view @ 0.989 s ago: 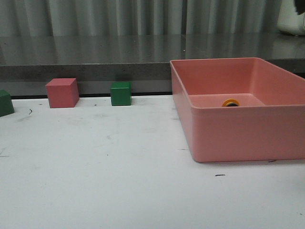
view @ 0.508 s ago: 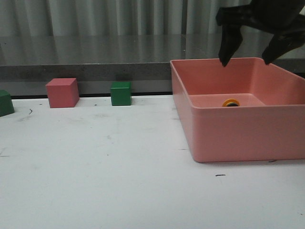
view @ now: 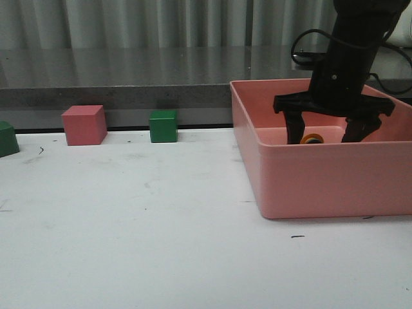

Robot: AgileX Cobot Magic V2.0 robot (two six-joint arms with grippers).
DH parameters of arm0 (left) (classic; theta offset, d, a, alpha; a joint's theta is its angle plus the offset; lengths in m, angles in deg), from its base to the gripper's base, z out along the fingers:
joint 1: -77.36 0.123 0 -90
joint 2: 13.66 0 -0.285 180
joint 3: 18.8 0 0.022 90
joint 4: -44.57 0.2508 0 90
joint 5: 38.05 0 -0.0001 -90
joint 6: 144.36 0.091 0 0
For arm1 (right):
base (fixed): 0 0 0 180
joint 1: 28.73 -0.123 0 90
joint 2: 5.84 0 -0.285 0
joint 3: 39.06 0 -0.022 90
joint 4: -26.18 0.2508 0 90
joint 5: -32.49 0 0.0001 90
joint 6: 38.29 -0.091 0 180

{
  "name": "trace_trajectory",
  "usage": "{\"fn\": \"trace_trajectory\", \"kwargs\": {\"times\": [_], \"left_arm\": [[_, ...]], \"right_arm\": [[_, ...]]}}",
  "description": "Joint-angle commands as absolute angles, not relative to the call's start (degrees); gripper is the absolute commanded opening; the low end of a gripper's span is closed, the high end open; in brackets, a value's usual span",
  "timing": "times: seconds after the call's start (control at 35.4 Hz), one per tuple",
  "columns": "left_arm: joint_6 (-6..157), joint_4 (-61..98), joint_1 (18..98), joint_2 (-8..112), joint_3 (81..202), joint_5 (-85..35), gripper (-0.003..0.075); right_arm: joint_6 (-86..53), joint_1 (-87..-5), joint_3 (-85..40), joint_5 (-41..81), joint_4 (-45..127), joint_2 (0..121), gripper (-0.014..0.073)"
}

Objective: Place and stand button with both arms
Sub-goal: 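Grasp the yellow-capped button in the bin with the right gripper and lift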

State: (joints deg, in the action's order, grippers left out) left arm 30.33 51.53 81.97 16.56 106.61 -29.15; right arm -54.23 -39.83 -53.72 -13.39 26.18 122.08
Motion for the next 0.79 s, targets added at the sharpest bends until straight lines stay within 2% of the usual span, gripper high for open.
{"fn": "trace_trajectory", "kwargs": {"times": [0.0, 0.08, 0.14, 0.25, 0.31, 0.76], "left_arm": [[29.76, 51.01, 81.95, 17.26, 108.96, -33.21, 0.0545], [29.76, 51.01, 81.95, 17.26, 108.96, -33.21, 0.0545], [29.76, 51.01, 81.95, 17.26, 108.96, -33.21, 0.0545], [29.76, 51.01, 81.95, 17.26, 108.96, -33.21, 0.0545], [29.76, 51.01, 81.95, 17.26, 108.96, -33.21, 0.0545], [29.76, 51.01, 81.95, 17.26, 108.96, -33.21, 0.0545]], "right_arm": [[-54.03, -39.31, -55.61, -12.47, 25.45, 119.74, 0.0642], [-54.03, -39.31, -55.67, -12.78, 25.52, 120.4, 0.0608], [-54.03, -39.31, -55.71, -12.78, 25.67, 120.47, 0.0526], [-54.03, -39.31, -56.12, -13.15, 25.74, 120.47, 0.031], [-54.03, -39.31, -56.66, -13.68, 25.74, 120.39, 0.0247], [-53.97, -41.59, -58.17, -16.5, 25.85, 108.74, 0.0234]]}}
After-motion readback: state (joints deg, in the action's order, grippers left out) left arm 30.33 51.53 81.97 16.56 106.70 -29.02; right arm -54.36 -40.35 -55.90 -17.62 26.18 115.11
